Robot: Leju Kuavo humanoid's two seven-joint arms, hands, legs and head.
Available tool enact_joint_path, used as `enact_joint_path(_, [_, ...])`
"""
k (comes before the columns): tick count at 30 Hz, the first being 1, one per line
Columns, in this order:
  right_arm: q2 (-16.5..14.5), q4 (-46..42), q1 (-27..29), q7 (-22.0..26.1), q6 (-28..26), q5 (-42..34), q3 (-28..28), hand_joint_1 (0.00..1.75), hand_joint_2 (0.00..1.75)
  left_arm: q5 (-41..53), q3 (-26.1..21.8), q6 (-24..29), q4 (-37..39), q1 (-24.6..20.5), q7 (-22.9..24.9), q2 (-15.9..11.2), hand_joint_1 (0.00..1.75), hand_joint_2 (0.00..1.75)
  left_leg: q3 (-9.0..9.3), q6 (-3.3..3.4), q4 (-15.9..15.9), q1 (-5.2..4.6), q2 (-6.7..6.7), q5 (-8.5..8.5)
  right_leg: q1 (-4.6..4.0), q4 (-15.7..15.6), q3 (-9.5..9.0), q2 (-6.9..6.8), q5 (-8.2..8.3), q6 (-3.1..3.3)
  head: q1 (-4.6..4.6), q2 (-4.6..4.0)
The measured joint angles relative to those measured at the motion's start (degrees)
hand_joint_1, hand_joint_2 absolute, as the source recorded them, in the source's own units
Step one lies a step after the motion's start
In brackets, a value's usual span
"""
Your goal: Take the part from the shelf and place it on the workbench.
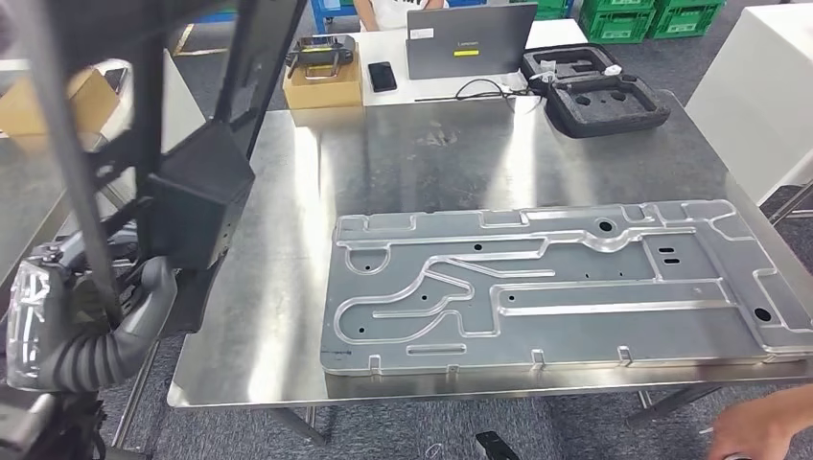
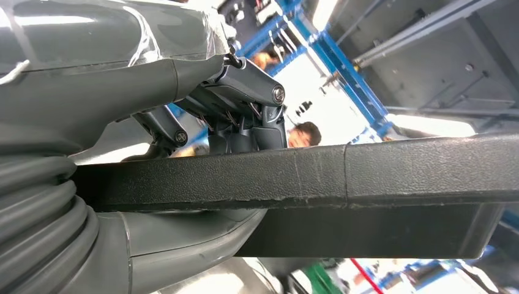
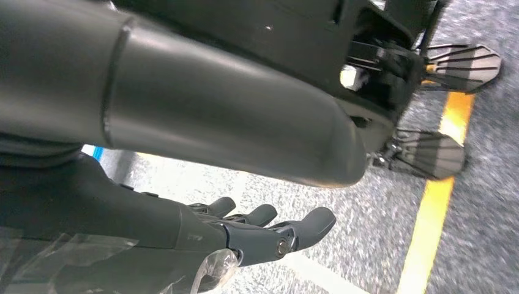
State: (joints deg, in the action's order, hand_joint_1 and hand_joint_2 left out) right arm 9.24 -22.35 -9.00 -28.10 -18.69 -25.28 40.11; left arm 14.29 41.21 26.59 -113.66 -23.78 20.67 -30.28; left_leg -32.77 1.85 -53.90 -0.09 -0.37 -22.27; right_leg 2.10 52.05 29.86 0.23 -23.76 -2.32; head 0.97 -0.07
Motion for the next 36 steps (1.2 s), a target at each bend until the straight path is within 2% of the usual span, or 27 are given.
enact_joint_path(1, [-0.11,0.03,-0.09,0.00,0.00,-0.01,-0.01,0.00,0.00,1.40,0.21,-0.70,0.14,-0.25,0.88,0.07,1.75,1.75,0.82,0.41,2.19,-0.27,0.00,0.77,0.06,-0.18,-0.15,0.01,-0.09,-0.25,0.01,0.00])
enact_joint_path(3, [-0.35,0.08,-0.29,0.00,0.01,0.02,0.00,0.00,0.00,4.72,0.79,-2.18,0.52,-0.75,2.03,0.27,1.75,1.75,1.12,1.11,3.05,-0.76,-0.05,0.78,0.16,-0.71,-0.43,0.01,-0.18,-0.96,0.03,0.01])
enact_joint_path(4, [-0.47,0.10,-0.38,-0.01,0.03,0.08,0.01,0.00,0.00,6.69,1.12,-2.85,0.71,-1.01,2.35,0.43,1.75,1.75,1.58,1.47,3.53,-0.64,-0.07,1.20,0.17,-0.79,-0.60,0.00,-0.31,-1.29,0.02,0.01])
enact_joint_path(6, [-0.68,0.11,-0.58,-0.01,0.15,0.33,0.05,0.00,0.00,11.94,1.83,-4.06,1.08,-1.70,2.98,1.00,1.75,1.75,2.56,2.09,4.54,-0.45,-0.02,1.84,0.05,1.25,0.03,0.00,-1.83,-1.55,-0.04,0.00])
enact_joint_path(7, [-0.74,0.13,-0.64,-0.01,0.29,0.52,0.08,0.00,0.00,15.58,2.29,-4.78,1.30,-2.07,3.48,1.43,1.75,1.75,2.96,2.32,4.92,-0.35,0.03,2.02,-0.05,4.42,1.53,0.00,-3.56,-1.48,-0.10,0.00])
enact_joint_path(9, [-0.91,0.15,-0.80,-0.01,0.63,1.02,0.23,0.00,0.00,24.39,3.46,-6.80,1.83,-2.79,4.75,2.35,1.75,1.75,3.05,2.71,4.90,-0.61,0.07,1.87,-0.29,13.33,6.20,0.02,-7.44,-1.39,-0.19,0.01])
enact_joint_path(10, [-1.03,0.16,-0.85,-0.01,0.83,1.28,0.39,0.00,0.00,29.53,4.19,-8.35,2.13,-3.14,5.45,2.89,1.75,1.75,3.07,2.83,4.84,-0.73,0.04,1.75,-0.41,16.78,8.22,0.01,-8.39,-1.41,-0.22,0.01])
enact_joint_path(11, [-1.16,0.16,-0.92,-0.01,0.98,1.57,0.59,0.00,0.00,34.55,4.96,-10.18,2.42,-3.57,6.04,3.40,1.75,1.75,3.13,2.90,4.76,-0.82,-0.04,1.60,-0.49,17.92,9.13,0.01,-8.09,-1.43,-0.24,0.01])
enact_joint_path(12, [-1.31,0.16,-0.98,-0.01,1.10,1.82,0.81,0.00,0.00,39.38,5.77,-12.19,2.70,-4.09,6.51,3.92,1.75,1.75,3.24,2.89,4.63,-0.87,-0.14,1.41,-0.52,16.38,8.71,0.01,-6.55,-1.42,-0.24,0.01])
enact_joint_path(14, [-1.63,0.16,-1.26,-0.01,1.39,2.32,1.25,0.00,0.00,47.21,7.35,-15.97,3.24,-5.35,6.93,4.80,1.75,1.75,3.40,2.54,3.98,-0.92,-0.33,0.73,-0.45,8.01,5.16,-0.02,-2.01,-1.40,-0.26,0.01])
enact_joint_path(15, [-1.84,0.17,-1.50,-0.01,1.58,2.50,1.41,0.00,0.00,49.87,8.09,-17.41,3.49,-5.99,6.88,5.18,1.75,1.75,3.31,2.29,3.39,-1.04,-0.37,0.25,-0.41,4.17,3.47,0.00,-0.34,-1.31,-0.26,0.01])
enact_joint_path(16, [-2.09,0.17,-1.77,-0.01,1.78,2.66,1.55,0.00,0.00,51.87,8.82,-18.57,3.75,-6.63,6.72,5.60,1.75,1.75,3.17,2.08,2.90,-1.14,-0.37,-0.15,-0.42,1.72,2.41,0.04,0.55,-1.17,-0.26,0.01])
enact_joint_path(17, [-2.39,0.18,-2.06,-0.01,1.98,2.80,1.67,0.00,0.00,53.38,9.57,-19.50,4.06,-7.29,6.50,6.09,1.75,1.75,3.01,1.93,2.51,-1.25,-0.35,-0.44,-0.51,0.70,2.02,0.09,0.75,-0.99,-0.26,0.01])
enact_joint_path(19, [-3.16,0.19,-2.65,-0.01,2.25,3.04,1.96,0.00,0.00,55.47,11.05,-20.83,4.88,-8.52,5.94,7.14,1.75,1.75,2.91,1.80,2.18,-1.14,-0.31,-0.76,-0.56,0.77,2.06,0.17,0.72,-0.55,-0.30,0.01])
enact_joint_path(21, [-3.82,0.19,-3.12,-0.01,2.43,3.19,2.32,0.00,0.00,56.77,12.37,-21.57,5.83,-9.51,5.51,8.09,1.75,1.75,1.92,1.16,-0.29,-0.84,-0.18,-2.33,-0.31,0.73,1.96,0.20,0.72,-0.16,-0.26,0.01])
enact_joint_path(22, [-4.13,0.19,-3.30,-0.01,2.50,3.23,2.48,0.00,0.00,57.13,12.92,-21.74,6.33,-9.90,5.36,8.51,1.75,1.75,0.52,0.66,-3.34,-0.61,-0.09,-3.90,-0.18,0.71,1.91,0.20,0.70,-0.01,-0.23,0.01])
enact_joint_path(24, [-4.50,0.19,-3.46,-0.01,2.72,3.29,2.76,0.00,0.00,57.41,14.02,-21.83,7.53,-10.45,4.91,9.38,1.75,1.75,-3.82,-0.20,-11.96,-0.07,0.04,-7.44,-0.14,0.71,1.89,0.20,0.61,0.13,-0.13,0.01])
enact_joint_path(25, [-4.67,0.20,-3.53,-0.01,2.85,3.30,2.89,0.00,0.00,57.41,14.59,-21.85,8.20,-10.54,4.52,9.85,1.75,1.75,-5.77,-0.37,-15.35,0.10,0.06,-8.37,-0.15,0.72,1.87,0.21,0.55,0.14,-0.11,0.01])
enact_joint_path(26, [-4.82,0.20,-3.60,-0.01,2.96,3.31,3.02,0.00,0.00,57.37,15.14,-21.90,8.84,-10.60,4.02,10.31,1.75,1.75,-6.83,-0.36,-16.77,0.15,0.07,-8.27,-0.19,0.72,1.80,0.24,0.48,0.13,-0.10,0.01])
enact_joint_path(27, [-4.93,0.21,-3.68,-0.01,3.02,3.37,3.13,0.00,0.00,57.29,15.68,-21.97,9.42,-10.70,3.50,10.76,1.75,1.75,-6.66,-0.11,-15.65,0.10,0.07,-6.96,-0.27,0.72,1.67,0.29,0.40,0.13,-0.10,0.01])
enact_joint_path(28, [-5.07,0.21,-3.80,-0.01,3.04,3.44,3.23,0.00,0.00,57.20,16.12,-22.05,9.88,-10.87,3.10,11.19,1.75,1.75,-5.30,0.39,-12.11,-0.07,0.06,-4.73,-0.40,0.69,1.48,0.37,0.31,0.14,-0.10,0.01])
enact_joint_path(30, [-5.59,0.21,-4.00,-0.01,3.05,3.57,3.37,0.00,0.00,57.10,16.86,-22.18,10.59,-11.39,2.69,11.96,1.75,1.75,-1.18,2.26,-2.70,-0.87,0.11,-0.24,-0.63,0.47,1.07,0.49,0.17,0.10,-0.15,0.00])
enact_joint_path(31, [-5.89,0.22,-4.09,-0.01,3.09,3.58,3.40,0.00,0.00,57.01,17.20,-22.20,10.94,-11.72,2.54,12.34,1.75,1.75,0.26,3.04,0.47,-1.29,0.19,0.94,-0.54,0.27,0.96,0.51,0.15,-0.06,-0.16,0.00])
enact_joint_path(32, [-6.13,0.27,-4.14,-0.01,3.14,3.60,3.45,0.00,0.00,56.88,17.53,-22.24,11.31,-11.99,2.39,12.70,1.75,1.75,1.02,3.61,2.17,-1.68,0.27,1.38,-0.38,0.07,0.88,0.48,0.16,-0.24,-0.17,0.00])
enact_joint_path(34, [-6.44,0.38,-4.27,-0.01,3.37,3.66,3.66,0.00,0.00,56.51,18.23,-22.35,12.22,-12.34,1.91,13.58,1.75,1.75,1.46,3.77,3.12,-1.96,0.39,1.46,-0.15,-0.38,0.68,0.41,0.19,-0.68,-0.11,0.00])
enact_joint_path(36, [-6.68,0.45,-4.41,-0.01,3.71,3.76,4.03,0.00,0.00,56.08,19.04,-22.34,13.39,-12.58,1.52,14.96,1.75,1.75,2.34,3.49,4.60,-1.63,0.52,2.00,-0.37,0.67,0.88,0.32,-0.75,-0.96,-0.14,0.00])
